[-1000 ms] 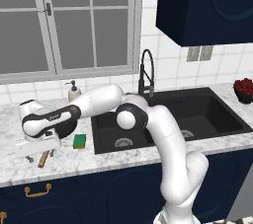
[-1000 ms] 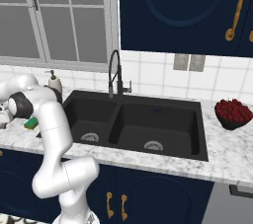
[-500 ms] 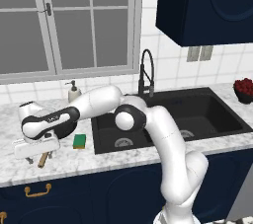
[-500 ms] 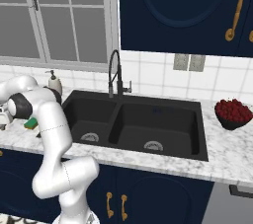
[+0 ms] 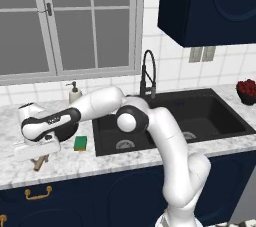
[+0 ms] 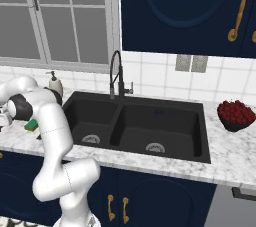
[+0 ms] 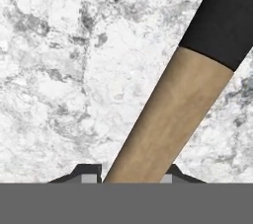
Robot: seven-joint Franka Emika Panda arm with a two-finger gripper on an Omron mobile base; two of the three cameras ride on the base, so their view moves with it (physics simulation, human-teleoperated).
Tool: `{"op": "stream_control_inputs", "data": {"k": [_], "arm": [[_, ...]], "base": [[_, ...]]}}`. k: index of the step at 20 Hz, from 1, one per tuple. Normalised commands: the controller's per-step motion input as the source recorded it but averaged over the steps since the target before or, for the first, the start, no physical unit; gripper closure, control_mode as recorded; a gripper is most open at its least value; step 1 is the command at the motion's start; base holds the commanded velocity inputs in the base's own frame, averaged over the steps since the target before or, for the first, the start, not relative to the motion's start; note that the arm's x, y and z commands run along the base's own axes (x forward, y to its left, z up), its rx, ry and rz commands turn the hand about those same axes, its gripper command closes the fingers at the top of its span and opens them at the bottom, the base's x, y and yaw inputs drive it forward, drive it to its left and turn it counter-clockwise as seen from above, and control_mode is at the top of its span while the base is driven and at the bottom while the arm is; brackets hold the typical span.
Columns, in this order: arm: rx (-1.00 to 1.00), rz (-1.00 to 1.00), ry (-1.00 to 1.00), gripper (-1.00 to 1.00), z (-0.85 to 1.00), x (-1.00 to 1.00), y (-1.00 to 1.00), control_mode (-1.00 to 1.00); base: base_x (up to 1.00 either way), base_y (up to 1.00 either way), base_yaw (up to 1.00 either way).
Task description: Pick the pan and sponge and place them into the sink. Then turn on the water.
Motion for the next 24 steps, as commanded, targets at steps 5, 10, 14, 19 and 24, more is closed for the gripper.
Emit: {"op": "stream_control_inputs", "data": {"k": [5, 10, 14, 19, 24], "arm": [[0.08, 0.00, -0.01, 1.00, 0.41, -0.69, -0.32, -1.00], [0.11, 0.00, -0.05, 1.00, 0.48, -0.69, -0.54, -1.00], [0.12, 0.01, -0.04, 1.00, 0.51, -0.78, -0.75, -1.00], [0.07, 0.07, -0.01, 1.00, 0.62, -0.74, -0.86, -1.00], [0.01, 0.06, 0.00, 1.00, 0.51, -0.22, -0.91, -1.00]], "base": [[0.00, 0.00, 0.00], [0.00, 0.00, 0.00], [0.00, 0.00, 0.00], [0.00, 0.00, 0.00], [0.00, 0.00, 0.00]]}}
